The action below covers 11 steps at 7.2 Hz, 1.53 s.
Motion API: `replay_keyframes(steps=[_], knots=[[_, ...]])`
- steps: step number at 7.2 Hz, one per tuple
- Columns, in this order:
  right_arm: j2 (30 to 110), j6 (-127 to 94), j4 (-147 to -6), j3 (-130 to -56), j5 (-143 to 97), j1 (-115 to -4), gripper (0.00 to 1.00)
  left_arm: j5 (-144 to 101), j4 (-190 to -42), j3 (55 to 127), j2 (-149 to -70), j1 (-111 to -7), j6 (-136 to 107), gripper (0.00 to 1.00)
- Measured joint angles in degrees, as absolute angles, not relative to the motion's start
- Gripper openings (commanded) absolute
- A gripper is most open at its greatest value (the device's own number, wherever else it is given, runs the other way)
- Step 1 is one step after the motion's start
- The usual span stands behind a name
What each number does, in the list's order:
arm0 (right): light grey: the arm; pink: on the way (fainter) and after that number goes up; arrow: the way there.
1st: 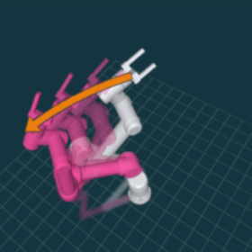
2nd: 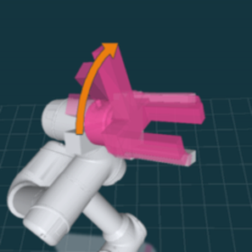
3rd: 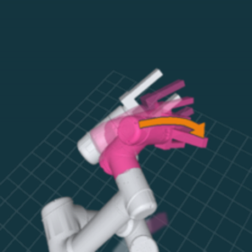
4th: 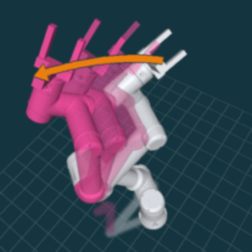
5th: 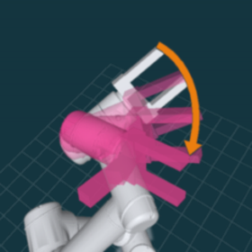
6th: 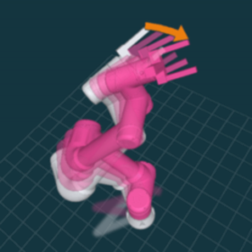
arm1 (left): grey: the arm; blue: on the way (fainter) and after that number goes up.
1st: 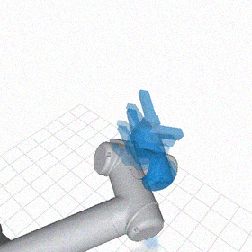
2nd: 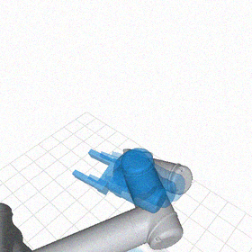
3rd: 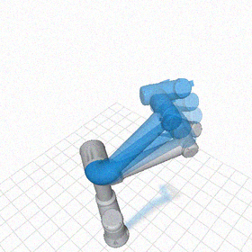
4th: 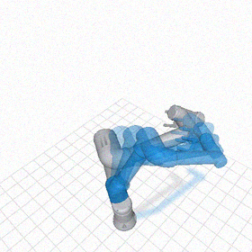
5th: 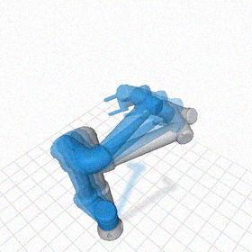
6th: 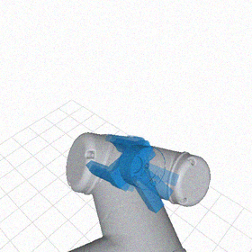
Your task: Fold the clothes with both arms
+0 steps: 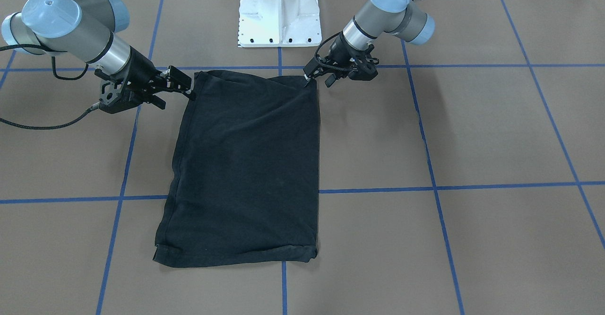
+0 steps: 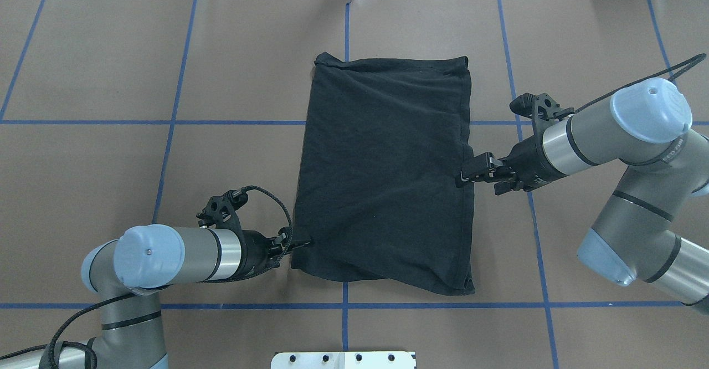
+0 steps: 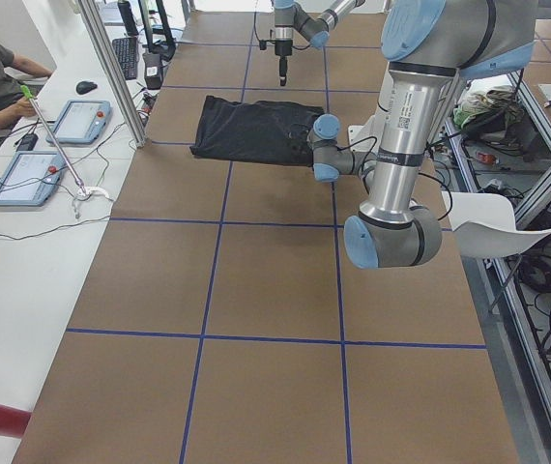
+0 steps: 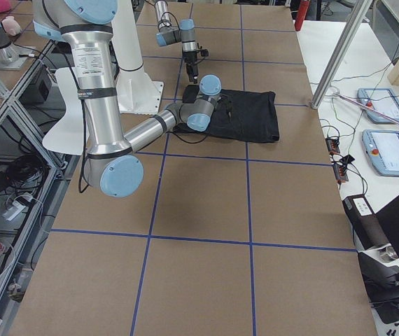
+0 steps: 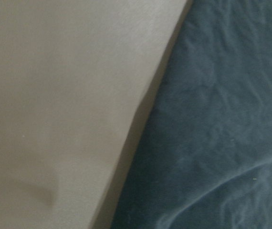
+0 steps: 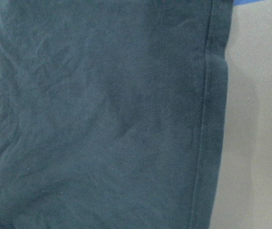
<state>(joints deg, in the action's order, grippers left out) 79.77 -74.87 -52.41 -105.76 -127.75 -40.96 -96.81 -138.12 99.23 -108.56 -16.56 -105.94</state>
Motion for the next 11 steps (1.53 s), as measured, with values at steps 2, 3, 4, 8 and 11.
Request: replay_keyframes(steps=[2, 3, 4, 8, 11], knots=[[79.7, -75.0, -52.3, -105.6, -127.8, -40.9, 1.00, -96.7, -138.1, 98.4, -109.6, -15.8, -106.0, 1.00], [79.7, -75.0, -52.3, -105.5, -127.8, -40.9, 1.00, -96.7, -138.0, 98.4, -110.0, -15.6, -106.0, 0.99], [79.7, -74.9, -52.3, -105.5, -127.8, -40.9, 1.00, -96.6, -137.8, 98.3, -110.4, -15.1, -106.0, 0.93], [79.9, -74.5, -52.3, -105.4, -127.9, -41.0, 1.00, -96.6, -137.6, 98.0, -111.3, -14.2, -106.1, 0.87], [79.9, -74.3, -52.3, -105.2, -127.9, -41.0, 1.00, -96.6, -137.5, 97.9, -111.3, -14.4, -106.0, 0.87]])
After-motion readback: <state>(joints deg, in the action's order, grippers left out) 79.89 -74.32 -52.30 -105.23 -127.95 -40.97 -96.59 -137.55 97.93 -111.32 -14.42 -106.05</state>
